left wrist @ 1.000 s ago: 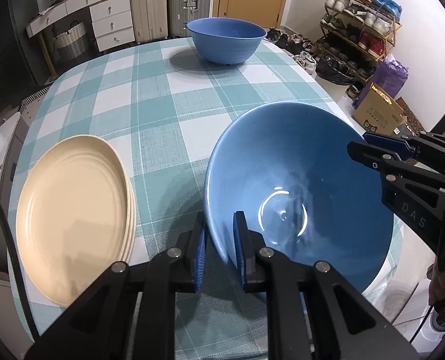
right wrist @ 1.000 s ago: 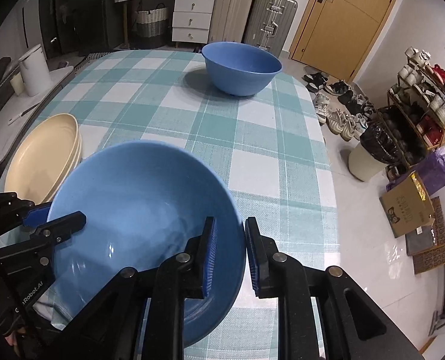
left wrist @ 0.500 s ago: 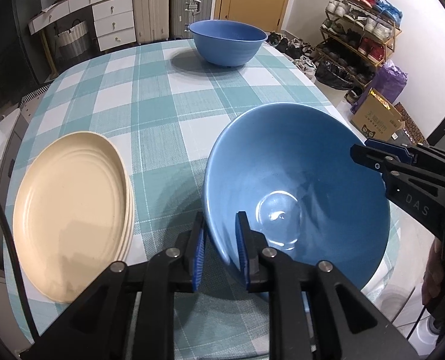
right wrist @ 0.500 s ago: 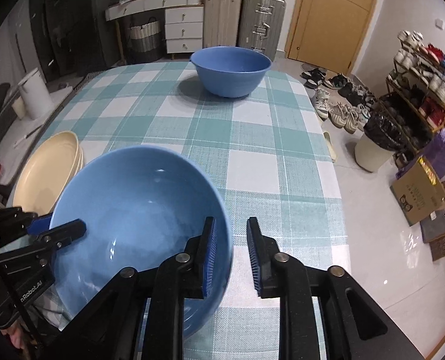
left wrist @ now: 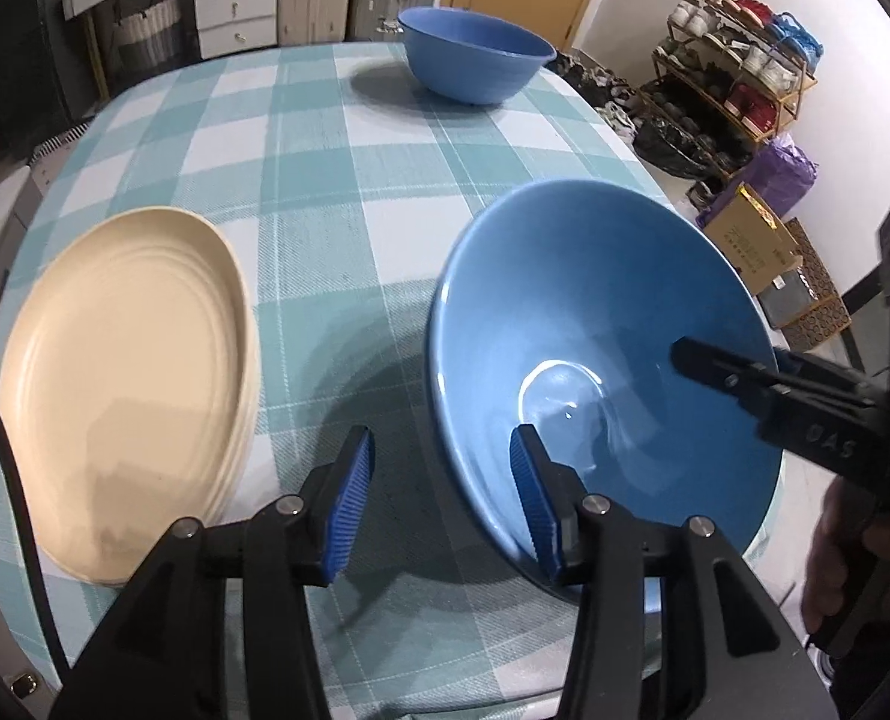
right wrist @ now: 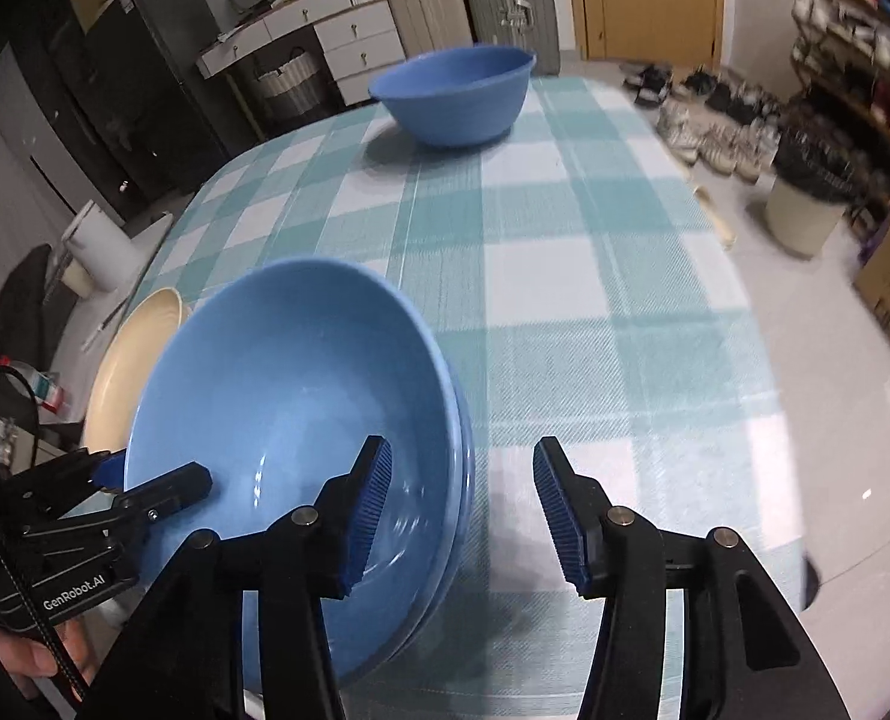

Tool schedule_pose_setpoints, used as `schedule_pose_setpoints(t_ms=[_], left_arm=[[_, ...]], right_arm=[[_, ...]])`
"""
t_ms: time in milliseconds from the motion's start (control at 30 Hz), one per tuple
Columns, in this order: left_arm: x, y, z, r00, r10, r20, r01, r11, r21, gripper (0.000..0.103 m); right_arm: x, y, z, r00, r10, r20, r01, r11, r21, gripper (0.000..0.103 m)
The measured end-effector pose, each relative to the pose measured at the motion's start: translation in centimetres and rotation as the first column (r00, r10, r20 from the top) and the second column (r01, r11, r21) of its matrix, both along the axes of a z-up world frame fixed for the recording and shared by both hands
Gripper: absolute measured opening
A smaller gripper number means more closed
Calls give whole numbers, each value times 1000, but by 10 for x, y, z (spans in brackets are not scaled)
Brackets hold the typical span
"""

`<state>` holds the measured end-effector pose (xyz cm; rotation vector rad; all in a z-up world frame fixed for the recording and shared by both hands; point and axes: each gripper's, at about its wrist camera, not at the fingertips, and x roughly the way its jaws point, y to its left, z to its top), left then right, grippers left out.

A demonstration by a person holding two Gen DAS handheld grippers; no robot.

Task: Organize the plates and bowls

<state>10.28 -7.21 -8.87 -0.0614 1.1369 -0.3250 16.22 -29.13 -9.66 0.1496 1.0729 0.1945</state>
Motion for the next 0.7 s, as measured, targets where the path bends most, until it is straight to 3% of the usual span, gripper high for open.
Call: schedule_pose_setpoints(t_ms=[267,367,700], left_arm=[[3,-15,-15,996,-55,-74,52,998,-42,47],[2,-25,-13,994,-85,-73,82,996,-46,46],[23,-37,-11,990,-97,-97,98,995,-3,46]], right_arm=[[2,-7,-32,996,3,-91,12,987,162,50],[3,-5,-35,995,7,-100,12,982,190,40],[21,2,-34,995,-5,-96,23,982,189,38]])
